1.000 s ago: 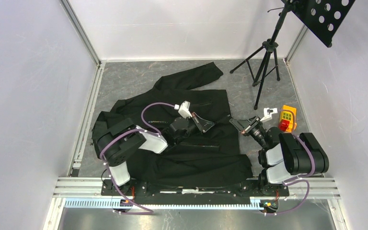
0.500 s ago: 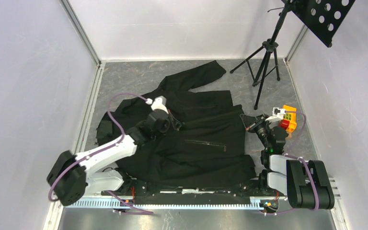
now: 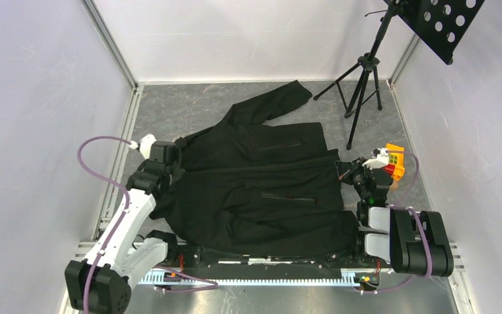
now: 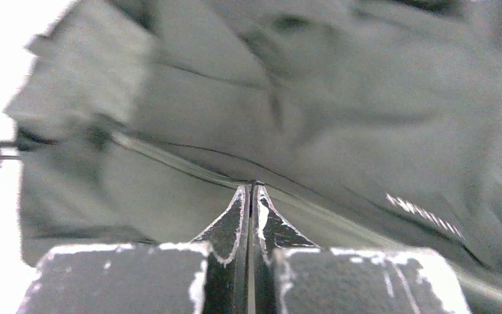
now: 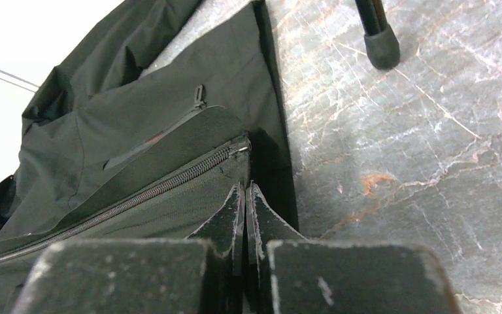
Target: Zip up the jacket
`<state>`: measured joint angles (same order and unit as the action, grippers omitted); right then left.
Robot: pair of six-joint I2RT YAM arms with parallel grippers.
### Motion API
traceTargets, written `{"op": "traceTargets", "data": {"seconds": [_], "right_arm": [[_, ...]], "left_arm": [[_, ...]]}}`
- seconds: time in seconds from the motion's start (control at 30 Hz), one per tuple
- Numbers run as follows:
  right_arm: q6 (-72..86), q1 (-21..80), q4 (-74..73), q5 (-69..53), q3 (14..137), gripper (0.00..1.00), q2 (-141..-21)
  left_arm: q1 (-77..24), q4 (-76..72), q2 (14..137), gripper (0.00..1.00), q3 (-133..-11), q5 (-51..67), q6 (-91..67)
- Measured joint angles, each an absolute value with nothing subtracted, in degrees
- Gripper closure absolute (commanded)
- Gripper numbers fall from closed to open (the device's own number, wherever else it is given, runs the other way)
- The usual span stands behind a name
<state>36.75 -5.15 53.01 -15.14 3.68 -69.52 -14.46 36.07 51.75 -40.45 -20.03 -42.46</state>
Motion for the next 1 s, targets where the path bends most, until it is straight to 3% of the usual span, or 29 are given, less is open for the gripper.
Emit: {"op": "traceTargets", "data": {"seconds": [0.17, 0.4, 0.43, 0.47, 0.53, 0.6, 0.67, 0.77, 0.87, 0.93, 1.0], "right_arm": [[37.0, -5.7, 54.3, -15.9, 3.7, 1.0, -73.0], [37.7, -5.7, 56.1, -19.0, 3.7, 0.99, -73.7], [37.6, -5.7, 56.0, -19.3, 3.7, 1.0, -73.6], [37.5, -5.7, 56.0, -19.5, 3.7, 0.95, -73.2], [37.0, -5.6, 55.1, -19.6, 3.7, 0.76, -72.1], [35.4, -5.5, 51.9, -18.1, 4.6, 0.59, -70.9], [33.7, -4.6, 47.4, -15.5, 6.3, 0.5, -70.0], [29.7, -2.5, 36.6, -10.0, 10.7, 0.33, -67.2], [25.8, 0.3, 26.2, -3.1, 15.0, 0.26, -62.2], [23.3, 3.1, 19.1, 2.1, 18.2, 0.07, -58.1], [21.3, 7.1, 12.5, 6.6, 21.6, 0.02, -54.0]], "left_arm": [[-3.6, 37.8, 52.3, 0.98, -40.5, -29.3, -39.4], [1.3, 36.2, 54.6, 0.98, -40.4, -33.7, -38.7], [1.6, 35.8, 54.7, 0.9, -40.3, -34.1, -38.5], [1.8, 35.5, 54.6, 0.74, -40.3, -34.4, -38.4], [2.0, 35.0, 54.5, 0.4, -40.2, -34.9, -37.9], [2.7, 34.3, 53.4, 0.17, -39.9, -36.5, -36.6], [3.2, 33.7, 51.1, 0.03, -39.3, -37.0, -35.4], [3.4, 32.4, 45.5, 0.0, -38.9, -35.3, -33.4], [3.4, 30.7, 41.1, 0.0, -38.9, -30.2, -31.3], [3.4, 29.8, 39.0, 0.0, -39.3, -24.8, -29.8], [3.4, 29.5, 37.8, 0.0, -40.3, -19.3, -28.4]]}}
